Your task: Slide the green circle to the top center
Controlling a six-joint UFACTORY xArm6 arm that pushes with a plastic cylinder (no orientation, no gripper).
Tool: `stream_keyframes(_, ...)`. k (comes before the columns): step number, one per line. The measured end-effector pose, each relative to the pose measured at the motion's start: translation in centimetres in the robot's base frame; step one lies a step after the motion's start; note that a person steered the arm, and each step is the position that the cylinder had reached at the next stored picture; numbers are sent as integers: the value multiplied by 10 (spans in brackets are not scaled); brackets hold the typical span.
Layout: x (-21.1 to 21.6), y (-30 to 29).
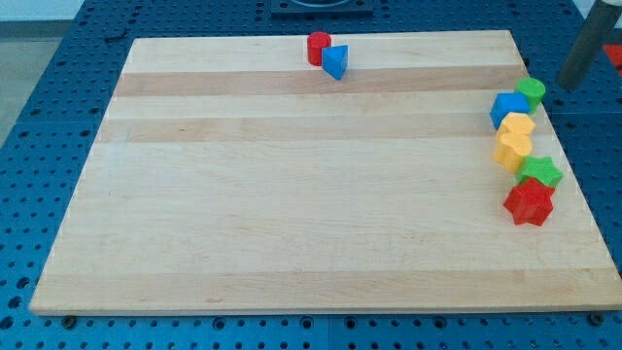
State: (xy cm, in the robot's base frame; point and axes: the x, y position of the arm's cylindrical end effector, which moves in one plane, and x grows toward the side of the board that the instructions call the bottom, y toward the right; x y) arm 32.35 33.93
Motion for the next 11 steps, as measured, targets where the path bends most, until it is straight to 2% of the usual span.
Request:
stream_keyframes(1, 25, -3)
stream_keyframes(2, 32, -31)
stream_keyframes(5, 9, -136)
stream_keyframes(7, 3, -139)
stream_keyframes(9, -23, -182)
stream_keyframes(11, -6, -172)
